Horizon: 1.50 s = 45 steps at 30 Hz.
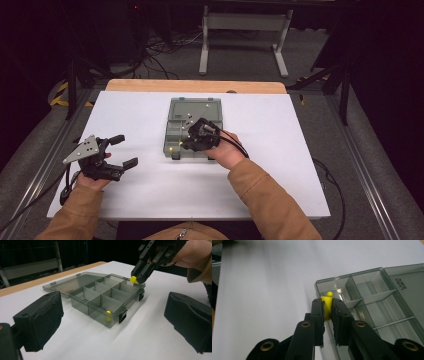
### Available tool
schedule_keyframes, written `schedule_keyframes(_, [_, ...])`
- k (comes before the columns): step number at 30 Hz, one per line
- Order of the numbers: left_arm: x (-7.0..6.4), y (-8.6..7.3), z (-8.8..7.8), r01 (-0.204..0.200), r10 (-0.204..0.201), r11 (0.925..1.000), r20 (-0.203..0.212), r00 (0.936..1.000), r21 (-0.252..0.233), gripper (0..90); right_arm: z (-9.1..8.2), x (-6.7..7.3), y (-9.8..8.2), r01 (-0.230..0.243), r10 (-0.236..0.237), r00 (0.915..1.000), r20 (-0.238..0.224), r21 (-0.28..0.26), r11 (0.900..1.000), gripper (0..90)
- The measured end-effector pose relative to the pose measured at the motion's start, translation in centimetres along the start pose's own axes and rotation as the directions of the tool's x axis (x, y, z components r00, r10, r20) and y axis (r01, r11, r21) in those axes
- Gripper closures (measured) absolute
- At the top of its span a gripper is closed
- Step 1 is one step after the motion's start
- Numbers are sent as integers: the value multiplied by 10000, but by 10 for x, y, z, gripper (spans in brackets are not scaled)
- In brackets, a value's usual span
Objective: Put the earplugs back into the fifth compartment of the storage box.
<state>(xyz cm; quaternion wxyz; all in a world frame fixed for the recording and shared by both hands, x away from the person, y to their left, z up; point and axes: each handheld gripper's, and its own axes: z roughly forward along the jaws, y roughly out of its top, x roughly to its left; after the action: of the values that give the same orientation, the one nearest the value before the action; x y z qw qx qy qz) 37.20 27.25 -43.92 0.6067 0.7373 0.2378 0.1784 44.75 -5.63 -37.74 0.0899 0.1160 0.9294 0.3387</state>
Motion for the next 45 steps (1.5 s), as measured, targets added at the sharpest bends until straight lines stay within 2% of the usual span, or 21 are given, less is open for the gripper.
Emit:
schedule_keyframes(4, [0,0,0,20,-20,10000,18,10000,11,28,4,-4,1,-105,106,9999,95,-121,9999,802])
schedule_keyframes(20, [0,0,0,81,-81,10000,30,10000,9,28,22,-17,5,-402,402,9990,187,-12,9992,802])
schedule_keyframes(27, [0,0,0,77,-77,10000,35,10000,10,28,36,-23,5,-643,642,9978,192,42,9979,802])
schedule_keyframes(45, [1,0,0,49,-49,10000,34,10000,13,29,55,-26,6,-808,807,9967,64,146,9966,801])
